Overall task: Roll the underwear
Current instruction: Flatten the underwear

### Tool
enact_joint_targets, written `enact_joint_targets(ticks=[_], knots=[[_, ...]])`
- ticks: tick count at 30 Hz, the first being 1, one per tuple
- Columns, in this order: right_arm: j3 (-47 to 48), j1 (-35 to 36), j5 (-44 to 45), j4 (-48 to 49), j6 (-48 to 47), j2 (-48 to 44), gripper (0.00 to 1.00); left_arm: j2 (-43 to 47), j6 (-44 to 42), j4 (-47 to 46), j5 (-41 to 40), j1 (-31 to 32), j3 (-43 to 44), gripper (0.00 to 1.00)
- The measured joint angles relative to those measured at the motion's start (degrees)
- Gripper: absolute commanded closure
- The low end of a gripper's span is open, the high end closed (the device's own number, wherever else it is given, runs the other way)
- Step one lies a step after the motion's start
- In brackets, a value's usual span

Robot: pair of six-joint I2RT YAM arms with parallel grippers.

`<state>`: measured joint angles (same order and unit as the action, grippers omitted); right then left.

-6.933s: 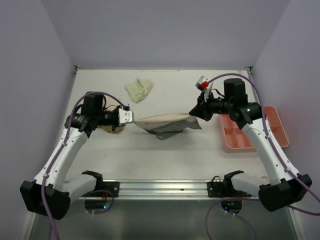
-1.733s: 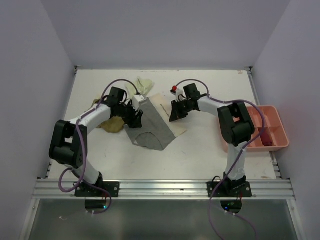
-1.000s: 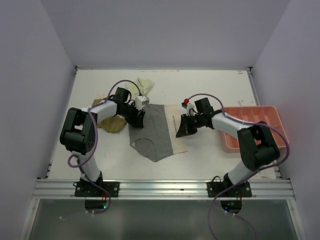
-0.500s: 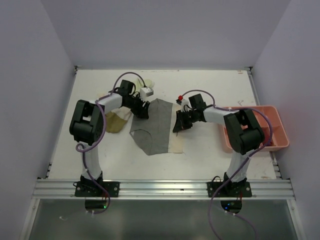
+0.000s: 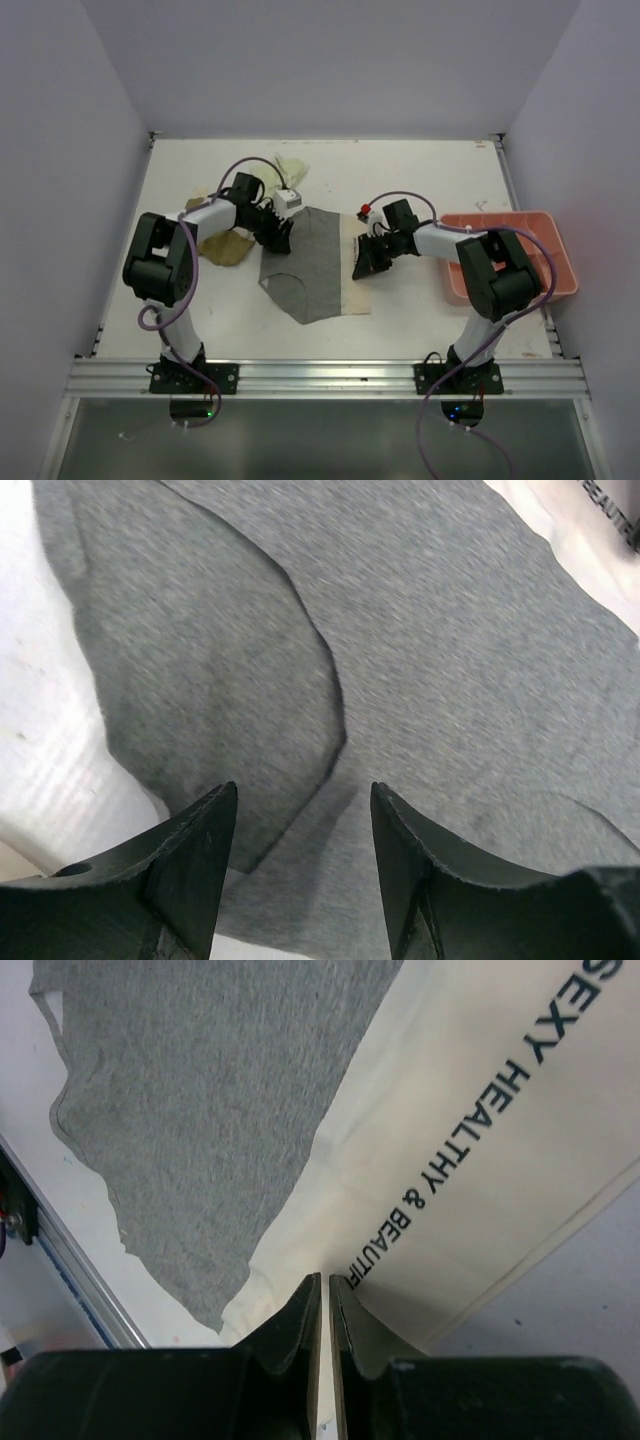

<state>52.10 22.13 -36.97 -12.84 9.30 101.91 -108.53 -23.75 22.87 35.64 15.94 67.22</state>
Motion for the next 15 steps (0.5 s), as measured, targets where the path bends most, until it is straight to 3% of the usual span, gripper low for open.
enact_joint_targets(ticks=[7, 12, 15], knots=[[0.33, 0.0, -2.45, -7.69, -2.97, -8.68, 0.83, 12.96, -4.04, 2.14, -1.01, 0.07, -4.57, 0.37], [7.02, 0.09, -3.69, -11.89, -4.52, -12.7, 0.83, 27.21, -12.85, 3.08, 1.7, 0.74, -7.69, 0.43], [12.61, 0.09, -3.85, -11.82, -4.52, -10.97, 0.83, 34.03, -19.17, 4.02, 2.08, 4.5, -11.72, 0.48]])
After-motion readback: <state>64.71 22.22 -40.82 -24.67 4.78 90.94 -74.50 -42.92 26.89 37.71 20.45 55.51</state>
